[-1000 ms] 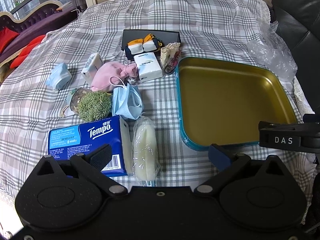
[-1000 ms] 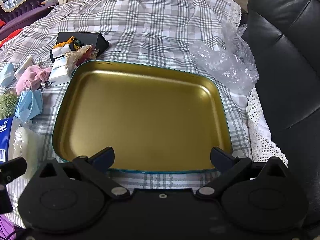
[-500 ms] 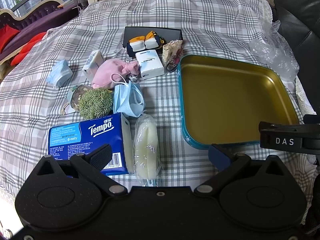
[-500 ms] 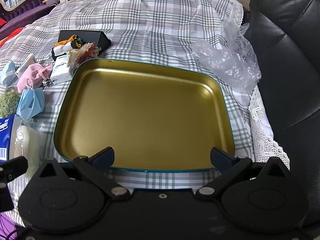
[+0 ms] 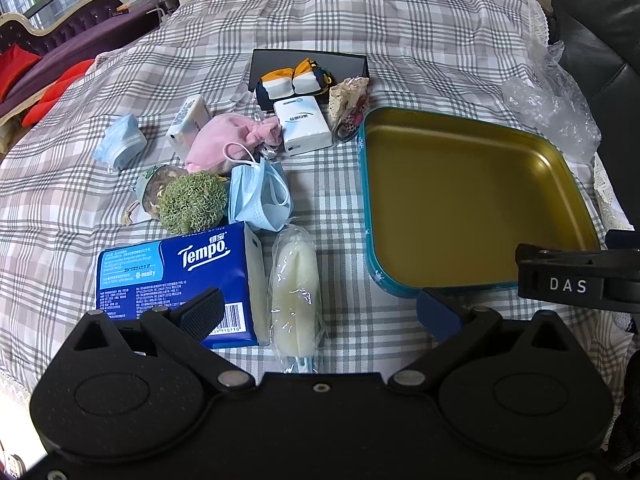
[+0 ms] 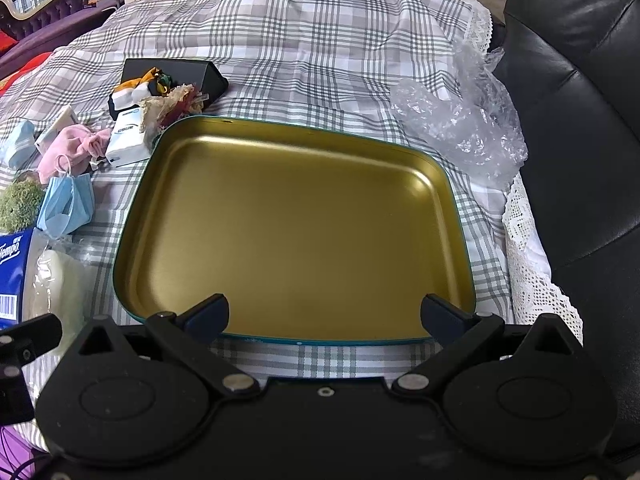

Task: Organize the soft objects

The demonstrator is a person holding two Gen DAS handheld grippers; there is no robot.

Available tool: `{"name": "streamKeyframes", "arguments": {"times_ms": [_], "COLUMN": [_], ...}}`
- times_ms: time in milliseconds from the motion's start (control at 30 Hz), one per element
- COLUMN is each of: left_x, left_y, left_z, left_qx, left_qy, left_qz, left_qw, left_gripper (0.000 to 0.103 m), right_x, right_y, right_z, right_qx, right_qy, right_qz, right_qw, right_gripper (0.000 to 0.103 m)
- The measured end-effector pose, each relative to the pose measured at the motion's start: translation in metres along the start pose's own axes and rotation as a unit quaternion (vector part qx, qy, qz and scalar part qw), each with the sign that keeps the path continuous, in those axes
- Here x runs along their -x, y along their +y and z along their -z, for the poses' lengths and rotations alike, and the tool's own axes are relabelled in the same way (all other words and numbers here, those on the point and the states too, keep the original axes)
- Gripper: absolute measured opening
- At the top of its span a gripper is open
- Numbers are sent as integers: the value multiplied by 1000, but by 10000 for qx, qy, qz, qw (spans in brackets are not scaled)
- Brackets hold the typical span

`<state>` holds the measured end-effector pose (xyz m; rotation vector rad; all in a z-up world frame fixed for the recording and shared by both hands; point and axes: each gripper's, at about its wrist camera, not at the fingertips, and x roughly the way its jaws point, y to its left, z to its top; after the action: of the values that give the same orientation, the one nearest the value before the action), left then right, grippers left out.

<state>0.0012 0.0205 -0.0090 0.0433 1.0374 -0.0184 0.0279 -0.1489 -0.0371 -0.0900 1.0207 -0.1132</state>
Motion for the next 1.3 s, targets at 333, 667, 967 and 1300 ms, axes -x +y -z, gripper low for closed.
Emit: {"name": "streamKeyframes", "arguments": {"times_ms": [333, 667, 967, 1300], "left_x": [-4, -8, -2, -19], "left_y": [3, 15, 78, 152], "left_z": [-2, -14, -37, -40], "left_qx": [59, 245, 906, 1847], "left_qy": [79, 149, -357, -43], "left_qz": [-21, -186, -1081, -1224], "left_qw": [9999, 9994, 9894, 9751], "left_gripper": [99, 99, 99, 99], "right_x": [-2, -4, 11, 2], "right_y": [3, 7, 26, 88], "right_z": [0, -7, -33, -64], "right_qx": [26, 60, 178, 437], "right_qy": [18, -181, -1150, -1392], "right_qz": [-34, -204, -537, -1288], "right_qw": [10000, 9996, 9918, 9809], "right_gripper": [102, 102, 102, 102]}}
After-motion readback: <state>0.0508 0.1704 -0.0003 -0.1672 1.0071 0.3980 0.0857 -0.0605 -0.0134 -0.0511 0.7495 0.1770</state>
